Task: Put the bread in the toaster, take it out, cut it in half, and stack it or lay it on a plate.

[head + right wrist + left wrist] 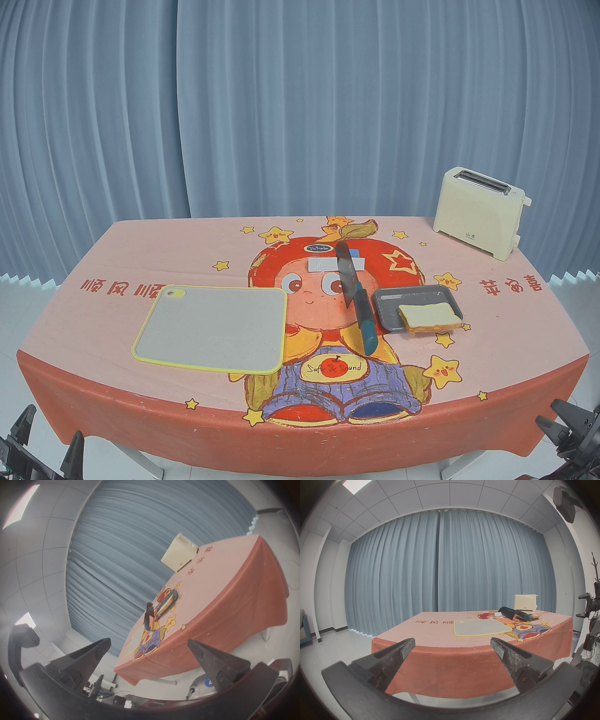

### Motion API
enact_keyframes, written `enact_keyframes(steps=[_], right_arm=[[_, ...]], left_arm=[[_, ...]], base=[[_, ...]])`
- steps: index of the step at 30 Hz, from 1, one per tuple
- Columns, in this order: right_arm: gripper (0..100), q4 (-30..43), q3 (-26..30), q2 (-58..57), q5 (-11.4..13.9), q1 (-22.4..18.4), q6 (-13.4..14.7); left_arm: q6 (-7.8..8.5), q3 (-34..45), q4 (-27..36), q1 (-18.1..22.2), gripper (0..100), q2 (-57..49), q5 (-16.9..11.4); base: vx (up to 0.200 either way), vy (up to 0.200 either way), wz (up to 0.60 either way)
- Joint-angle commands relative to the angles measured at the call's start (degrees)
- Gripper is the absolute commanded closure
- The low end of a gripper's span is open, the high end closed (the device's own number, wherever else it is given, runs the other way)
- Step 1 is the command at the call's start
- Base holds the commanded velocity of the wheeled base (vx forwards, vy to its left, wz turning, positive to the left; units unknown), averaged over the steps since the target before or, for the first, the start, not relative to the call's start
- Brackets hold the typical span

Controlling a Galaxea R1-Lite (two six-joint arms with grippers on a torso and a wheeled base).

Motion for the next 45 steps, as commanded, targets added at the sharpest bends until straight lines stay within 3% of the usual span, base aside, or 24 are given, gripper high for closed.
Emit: enact_keyframes(steps=[1, 2, 3, 5, 6, 9, 17, 34, 41, 45], right_arm=[[0, -3.8, 2.3, 6.6, 1.3, 2.8, 4.1], [0, -4.2, 2.3, 6.9, 1.3, 3.1, 4.6], [0, -5.3, 2.3, 8.3, 1.4, 4.3, 7.5], [0, -5.9, 2.3, 8.9, 1.4, 6.6, 10.2], [0, -5.9, 2.3, 8.9, 1.4, 6.6, 10.2], [0, -6.1, 2.3, 9.6, 1.4, 12.0, 12.5], [0, -10.0, 2.3, 12.6, 1.5, 13.3, 12.7], [0, -29.3, 2.3, 39.4, 1.6, 12.9, 12.8], [0, -32.6, 2.3, 42.3, 2.8, 12.8, 12.8], [0, -35.3, 2.3, 44.5, 6.4, 10.4, 12.8]], left_arm=[[0.02, 0.5, 0.0, 0.1, 0, 0.1, 0.0], [0.02, 0.5, 0.0, 0.1, 0, 0.1, 0.0], [0.02, 0.5, 0.0, 0.1, 0, 0.1, 0.0], [0.02, 0.5, 0.0, 0.1, 0, 0.1, 0.0], [0.02, 0.5, 0.0, 0.1, 0, 0.1, 0.0], [0.02, 0.5, 0.0, 0.1, 0, 0.1, 0.0], [0.02, 0.5, 0.0, 0.1, 0, 0.1, 0.0], [0.02, 0.5, 0.0, 0.1, 0, 0.1, 0.0], [0.02, 0.5, 0.0, 0.1, 0, 0.1, 0.0], [0.02, 0.5, 0.0, 0.1, 0, 0.1, 0.0]], base=[[0.0, 0.0, 0.0], [0.0, 0.0, 0.0], [0.0, 0.0, 0.0], [0.0, 0.0, 0.0], [0.0, 0.0, 0.0], [0.0, 0.0, 0.0], [0.0, 0.0, 0.0], [0.0, 0.0, 0.0], [0.0, 0.0, 0.0], [0.0, 0.0, 0.0]])
